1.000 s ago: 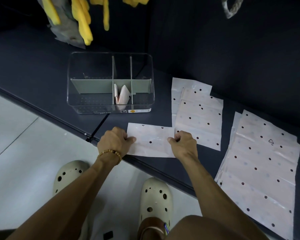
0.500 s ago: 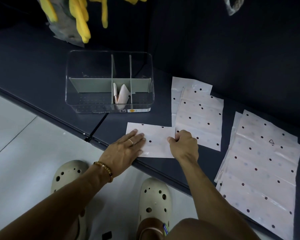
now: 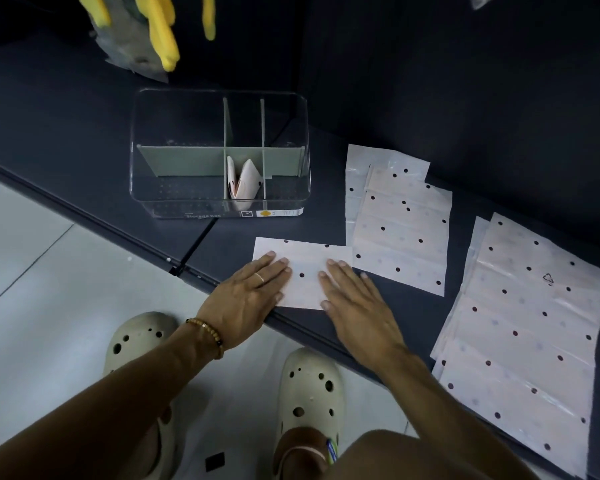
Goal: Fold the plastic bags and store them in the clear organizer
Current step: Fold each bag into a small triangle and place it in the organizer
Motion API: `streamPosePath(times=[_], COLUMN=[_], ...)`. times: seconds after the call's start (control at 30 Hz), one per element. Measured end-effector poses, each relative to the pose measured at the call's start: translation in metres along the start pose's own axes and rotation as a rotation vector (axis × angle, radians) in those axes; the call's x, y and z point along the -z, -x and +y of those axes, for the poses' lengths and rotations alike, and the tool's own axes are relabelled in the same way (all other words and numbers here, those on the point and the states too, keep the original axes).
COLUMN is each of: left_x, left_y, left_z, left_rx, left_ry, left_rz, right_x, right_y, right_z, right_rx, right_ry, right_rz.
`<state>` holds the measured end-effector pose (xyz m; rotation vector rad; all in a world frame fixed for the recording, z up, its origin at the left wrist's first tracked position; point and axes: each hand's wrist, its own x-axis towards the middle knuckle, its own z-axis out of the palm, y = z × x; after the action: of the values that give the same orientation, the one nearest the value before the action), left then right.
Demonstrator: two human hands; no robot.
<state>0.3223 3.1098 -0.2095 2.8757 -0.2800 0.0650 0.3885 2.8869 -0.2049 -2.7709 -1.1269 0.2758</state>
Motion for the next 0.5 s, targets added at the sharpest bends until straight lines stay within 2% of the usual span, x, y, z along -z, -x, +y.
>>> streamPosePath(times=[0.07,0.2,0.3,0.5], left_x=[-0.001,-0.002,-0.001,0.006], left_y=[-0.001,0.000,0.001,-0.001], left_z=[0.001,0.000,-0.002,0.000], left_rx=[0.023,0.051,0.048,0.055], left_ry=[0.021,0.073,0.104,0.135], left_rz=[-0.025,-0.058,-0.079,-0.095], right_x=[0.009,0.019,0.014,0.013], right_y=[0.008,0.015,0.011,0.001], right_z=[0.017,0.012,-0.002,-0.007], right_rx=[-0.015,0.021,0.070,0.053], right_ry=[0.012,0.041,0.014,0.047], right_rz=[-0.024,0.139,0.181,0.274])
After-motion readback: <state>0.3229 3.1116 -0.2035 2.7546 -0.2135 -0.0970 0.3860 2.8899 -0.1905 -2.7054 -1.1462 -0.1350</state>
